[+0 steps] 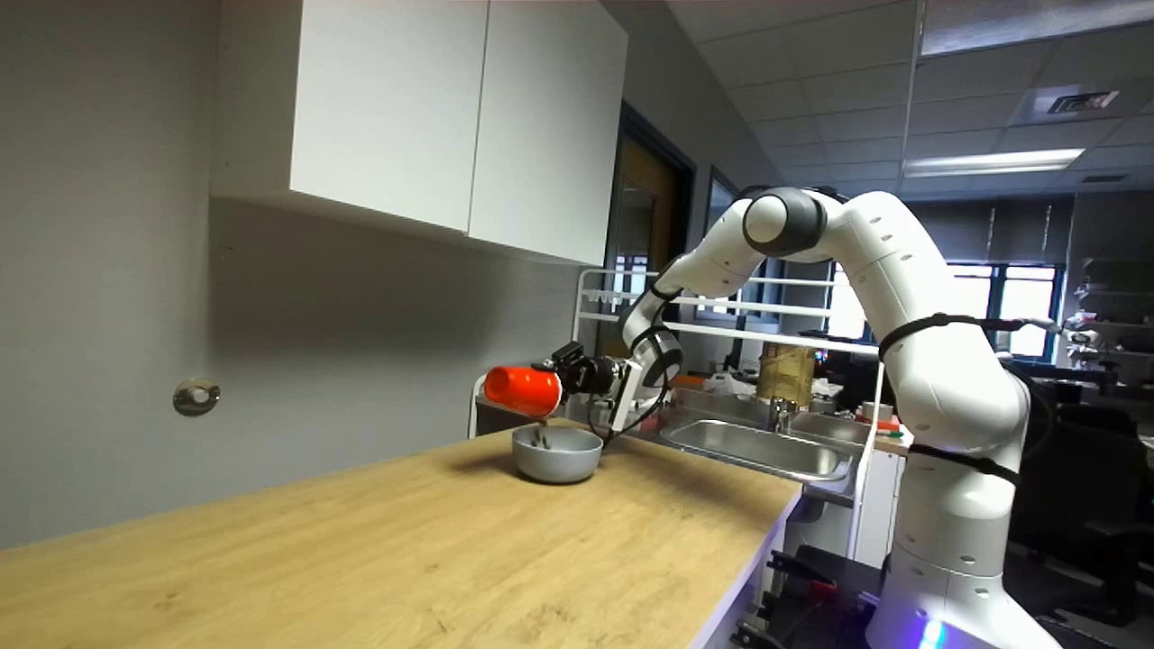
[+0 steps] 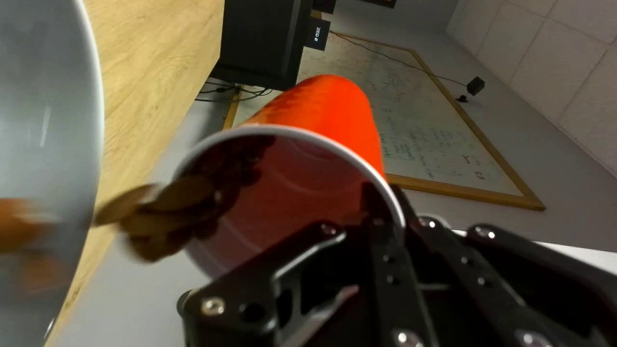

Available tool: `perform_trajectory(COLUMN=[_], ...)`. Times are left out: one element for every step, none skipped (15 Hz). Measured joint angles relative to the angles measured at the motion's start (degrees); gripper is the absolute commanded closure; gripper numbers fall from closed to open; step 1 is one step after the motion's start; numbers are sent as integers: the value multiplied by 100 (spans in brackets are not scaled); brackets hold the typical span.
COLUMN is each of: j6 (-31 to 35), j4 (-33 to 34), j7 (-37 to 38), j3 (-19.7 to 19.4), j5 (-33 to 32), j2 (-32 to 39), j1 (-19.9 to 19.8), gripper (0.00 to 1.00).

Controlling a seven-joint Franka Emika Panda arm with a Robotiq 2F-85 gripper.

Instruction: Pour the beans from the cup into the bowl

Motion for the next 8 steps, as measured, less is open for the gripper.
perform_trajectory(j6=[-45,-90,-125,-180,-255,-323,-394,-470], j4=[14,26,35,40,51,63,87,120], j7=[49,81,85,86,92,113,143,178], j3=[-10,-18,-22,-28,-40,-53,-67,-78], j5=[27,54,81,105,125,141,153,156], j2=[14,27,54,86,106,108,107,107], j1=[0,0,-1,-4,-7,-9,-14,-23], gripper=[95,96,95,95,95,95,96,95])
